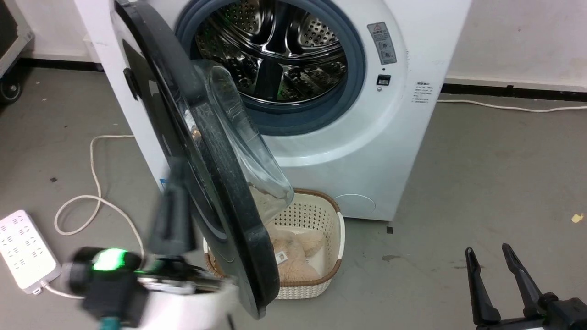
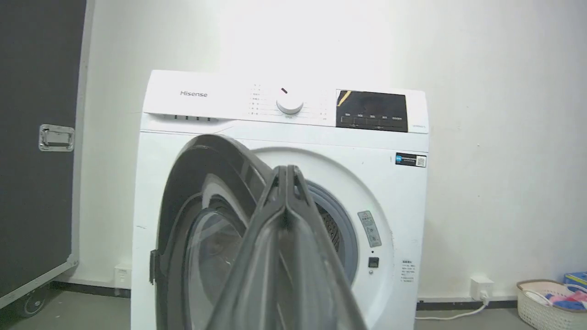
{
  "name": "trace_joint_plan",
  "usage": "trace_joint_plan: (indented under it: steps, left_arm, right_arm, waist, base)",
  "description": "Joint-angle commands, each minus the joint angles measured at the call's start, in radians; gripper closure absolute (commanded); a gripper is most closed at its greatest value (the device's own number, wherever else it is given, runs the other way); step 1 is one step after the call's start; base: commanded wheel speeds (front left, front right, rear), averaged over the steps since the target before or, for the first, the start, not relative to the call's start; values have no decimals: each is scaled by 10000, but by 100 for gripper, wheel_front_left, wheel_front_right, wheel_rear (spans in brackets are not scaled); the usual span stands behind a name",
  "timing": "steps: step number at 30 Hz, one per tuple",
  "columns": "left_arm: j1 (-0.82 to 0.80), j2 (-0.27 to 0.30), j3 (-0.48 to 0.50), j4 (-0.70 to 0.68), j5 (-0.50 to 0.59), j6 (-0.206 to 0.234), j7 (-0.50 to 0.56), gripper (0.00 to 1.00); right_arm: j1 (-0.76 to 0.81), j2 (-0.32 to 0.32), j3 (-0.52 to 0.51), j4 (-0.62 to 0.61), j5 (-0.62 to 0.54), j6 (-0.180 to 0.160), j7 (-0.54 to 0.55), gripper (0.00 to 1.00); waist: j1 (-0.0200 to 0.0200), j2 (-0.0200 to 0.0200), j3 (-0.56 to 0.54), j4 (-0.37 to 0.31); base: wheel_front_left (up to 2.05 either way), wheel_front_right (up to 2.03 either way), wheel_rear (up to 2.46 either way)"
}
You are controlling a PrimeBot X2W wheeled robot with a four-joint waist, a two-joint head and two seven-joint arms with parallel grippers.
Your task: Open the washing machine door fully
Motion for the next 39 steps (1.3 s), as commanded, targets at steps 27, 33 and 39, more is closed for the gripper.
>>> trace_joint_plan:
  steps: [27, 33, 39]
  left_arm:
    - [360, 142, -2705, 3997, -968, 595, 1554, 100]
    - [672, 435, -2404, 4029, -1135, 704, 1512, 100]
    - [1049, 1041, -1623, 3835, -1390, 952, 1512, 100]
  right_arm:
    - [-197, 49, 34, 156, 302, 8, -45, 0]
    - [-37, 49, 19, 191, 295, 8, -45, 0]
    - [61, 49, 140, 278, 325, 8, -45, 0]
  waist:
    - [0, 0, 207, 231]
    - [0, 0, 12, 987]
    - [0, 0, -193, 1874]
  base:
    - [0, 0, 0]
    - [0, 0, 0]
    - [0, 0, 0]
